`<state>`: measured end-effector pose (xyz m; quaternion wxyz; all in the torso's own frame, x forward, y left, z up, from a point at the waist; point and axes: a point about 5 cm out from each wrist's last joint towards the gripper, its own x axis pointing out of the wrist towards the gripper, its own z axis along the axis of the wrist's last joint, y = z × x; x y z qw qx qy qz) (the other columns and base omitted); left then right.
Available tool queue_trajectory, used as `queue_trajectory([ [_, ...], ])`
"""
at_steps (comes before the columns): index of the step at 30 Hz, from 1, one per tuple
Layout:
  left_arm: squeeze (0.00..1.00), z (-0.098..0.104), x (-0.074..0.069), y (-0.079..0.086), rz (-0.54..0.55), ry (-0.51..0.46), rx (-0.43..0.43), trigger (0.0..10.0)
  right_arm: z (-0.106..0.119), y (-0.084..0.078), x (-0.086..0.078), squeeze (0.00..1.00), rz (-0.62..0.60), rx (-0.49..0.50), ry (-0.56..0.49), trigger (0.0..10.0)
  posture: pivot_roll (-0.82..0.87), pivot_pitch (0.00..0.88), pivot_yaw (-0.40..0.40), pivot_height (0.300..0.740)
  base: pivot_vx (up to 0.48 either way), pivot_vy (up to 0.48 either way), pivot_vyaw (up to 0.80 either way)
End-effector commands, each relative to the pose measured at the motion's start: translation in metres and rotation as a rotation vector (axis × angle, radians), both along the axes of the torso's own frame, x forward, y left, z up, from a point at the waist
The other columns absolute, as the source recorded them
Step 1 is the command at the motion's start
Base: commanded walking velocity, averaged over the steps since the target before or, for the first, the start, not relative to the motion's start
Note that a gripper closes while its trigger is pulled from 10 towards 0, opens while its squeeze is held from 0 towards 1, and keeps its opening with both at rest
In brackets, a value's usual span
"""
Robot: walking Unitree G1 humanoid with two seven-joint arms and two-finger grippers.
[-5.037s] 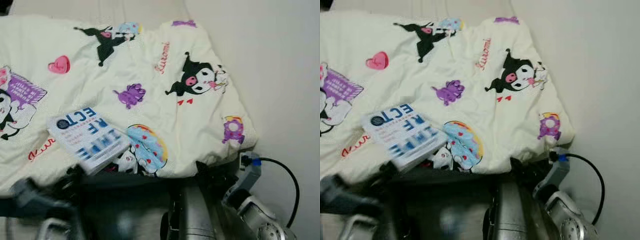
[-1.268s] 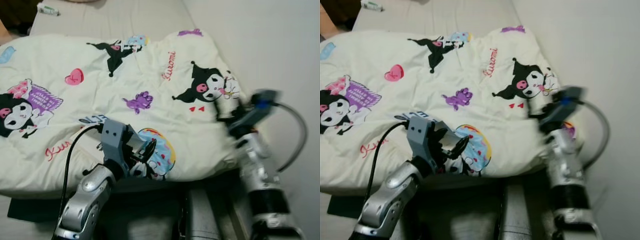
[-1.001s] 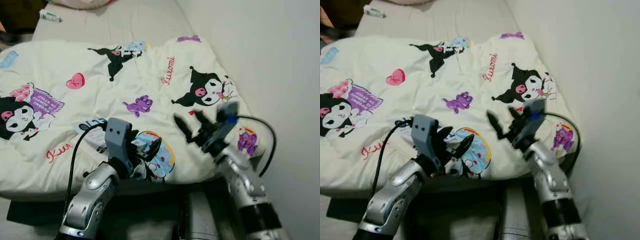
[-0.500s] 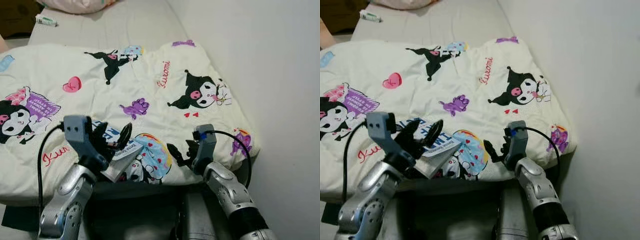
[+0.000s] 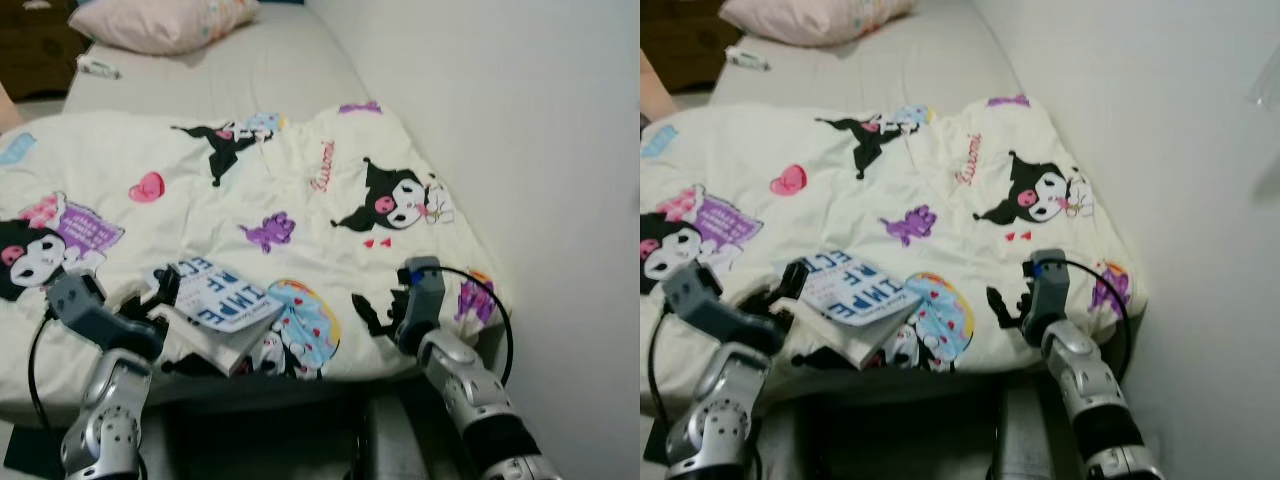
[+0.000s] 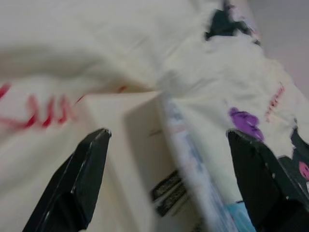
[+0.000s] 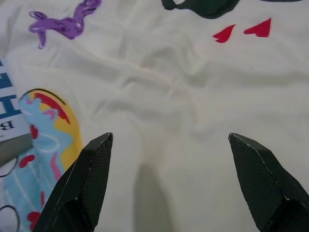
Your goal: Clean up the room
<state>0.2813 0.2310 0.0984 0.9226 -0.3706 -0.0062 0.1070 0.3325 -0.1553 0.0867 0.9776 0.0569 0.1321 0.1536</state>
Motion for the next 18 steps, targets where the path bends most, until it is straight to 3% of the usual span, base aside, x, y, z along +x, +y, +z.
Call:
queue_trajectory([
  [1, 0.0, -0.013, 0.005, -0.007, -0.017, 0.014, -0.08, 10.0, -0.006, -0.005, -0.003, 0.0, -0.019, -0.009, 0.018, 10.0, -0.08, 0.123, -0.087, 0.526, 0.0, 0.0, 0.0],
  [4, 0.0, -0.013, 0.005, -0.007, -0.017, 0.014, -0.08, 10.0, -0.006, -0.005, -0.003, 0.0, -0.019, -0.009, 0.018, 10.0, -0.08, 0.123, -0.087, 0.526, 0.0, 0.0, 0.0],
  [6, 0.0, -0.009, 0.02, -0.026, -0.075, -0.043, -0.193, 10.0, -0.006, -0.006, -0.006, 0.0, -0.021, -0.01, 0.017, 10.0, -0.11, 0.142, -0.084, 0.526, 0.0, 0.0, 0.0],
  [9, 0.0, -0.008, 0.028, -0.038, -0.089, -0.058, -0.267, 10.0, -0.008, -0.008, -0.009, 0.0, -0.023, -0.011, 0.019, 10.0, -0.11, 0.149, -0.083, 0.526, 0.0, 0.0, 0.0],
  [16, 0.0, -0.027, 0.023, -0.036, -0.013, 0.008, -0.337, 10.0, -0.008, -0.014, -0.011, 0.0, -0.04, -0.011, 0.022, 10.0, -0.13, 0.169, -0.083, 0.526, 0.0, 0.0, 0.0],
  [18, 0.0, -0.043, 0.012, -0.026, 0.108, 0.092, -0.345, 10.0, -0.011, -0.018, -0.016, 0.0, -0.044, -0.021, 0.038, 10.0, -0.14, 0.193, -0.09, 0.526, 0.0, 0.0, 0.0],
])
